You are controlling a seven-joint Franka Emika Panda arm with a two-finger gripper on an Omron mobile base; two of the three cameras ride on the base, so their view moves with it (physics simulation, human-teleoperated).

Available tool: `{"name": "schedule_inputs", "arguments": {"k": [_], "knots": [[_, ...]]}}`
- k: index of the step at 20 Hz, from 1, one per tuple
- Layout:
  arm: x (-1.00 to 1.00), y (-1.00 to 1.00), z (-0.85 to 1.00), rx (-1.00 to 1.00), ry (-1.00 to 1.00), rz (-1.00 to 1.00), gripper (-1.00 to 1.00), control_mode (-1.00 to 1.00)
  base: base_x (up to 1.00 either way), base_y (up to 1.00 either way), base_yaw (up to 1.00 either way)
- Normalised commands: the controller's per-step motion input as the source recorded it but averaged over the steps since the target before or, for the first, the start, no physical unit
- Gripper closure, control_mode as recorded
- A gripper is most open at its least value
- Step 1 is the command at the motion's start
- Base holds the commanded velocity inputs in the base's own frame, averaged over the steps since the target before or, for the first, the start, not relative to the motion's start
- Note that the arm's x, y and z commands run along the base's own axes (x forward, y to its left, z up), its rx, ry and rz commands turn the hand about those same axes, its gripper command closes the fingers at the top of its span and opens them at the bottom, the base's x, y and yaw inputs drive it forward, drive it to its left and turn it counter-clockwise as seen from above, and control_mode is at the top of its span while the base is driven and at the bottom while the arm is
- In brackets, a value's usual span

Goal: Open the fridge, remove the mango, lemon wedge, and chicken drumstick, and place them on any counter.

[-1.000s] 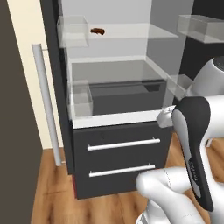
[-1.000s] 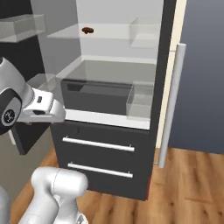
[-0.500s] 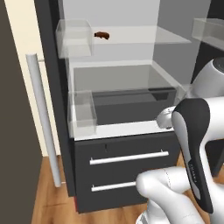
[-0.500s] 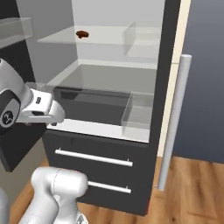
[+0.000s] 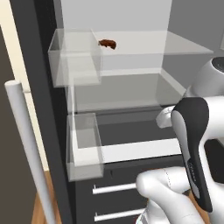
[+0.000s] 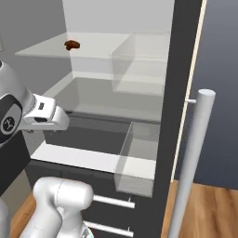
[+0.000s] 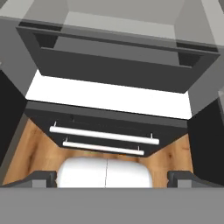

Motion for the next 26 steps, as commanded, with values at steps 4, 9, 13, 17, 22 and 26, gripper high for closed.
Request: {"name": "schedule_inputs", "arguments": {"k": [4,9,13,17,22,26], "knots": [[0.00,0.00,0.00,0.00,0.00,0.00,-1.00,1.00,0.60,0.00,0.00],[0.00,0.00,0.00,0.00,0.00,0.00,-1.00,1.00,0.59,0.00,0.00],[0.00,0.00,0.00,0.00,0.00,0.00,-1.00,1.00,0.59,0.00,0.00],[0.00,0.00,0.00,0.00,0.00,0.00,-1.00,1.00,0.44,0.00,0.00],[0.00,0.00,0.02,0.00,-0.04,0.03,-1.00,-1.00,0.04,0.00,0.06],[0.00,0.00,0.21,0.00,-0.15,0.15,-1.00,-1.00,0.00,0.00,0.00]]}}
